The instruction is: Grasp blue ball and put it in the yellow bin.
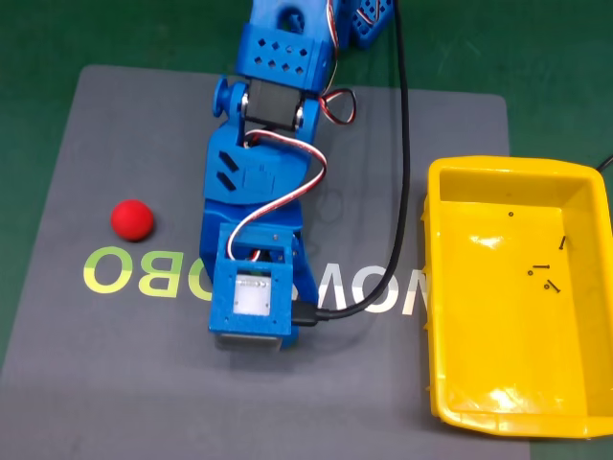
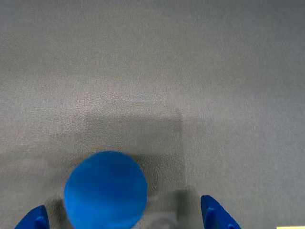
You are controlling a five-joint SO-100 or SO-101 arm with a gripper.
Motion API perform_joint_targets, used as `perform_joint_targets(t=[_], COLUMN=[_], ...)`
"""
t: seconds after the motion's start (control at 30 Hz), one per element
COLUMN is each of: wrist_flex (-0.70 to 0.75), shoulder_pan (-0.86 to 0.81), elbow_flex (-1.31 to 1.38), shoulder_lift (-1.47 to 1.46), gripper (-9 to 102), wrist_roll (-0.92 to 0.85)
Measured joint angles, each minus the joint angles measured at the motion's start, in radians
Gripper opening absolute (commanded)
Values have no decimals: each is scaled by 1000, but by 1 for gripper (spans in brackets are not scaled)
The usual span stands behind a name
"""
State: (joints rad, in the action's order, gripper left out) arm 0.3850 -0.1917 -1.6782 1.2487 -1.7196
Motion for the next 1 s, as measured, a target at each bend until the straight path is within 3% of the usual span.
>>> perform_joint_targets(t=[0.33, 0.53, 1.0], wrist_flex=[0, 0, 0], shoulder_pan=[21, 37, 46], elbow_flex=[48, 48, 57], shoulder_lift=[-63, -75, -78], gripper=[25, 0, 0], wrist_roll=[23, 41, 71])
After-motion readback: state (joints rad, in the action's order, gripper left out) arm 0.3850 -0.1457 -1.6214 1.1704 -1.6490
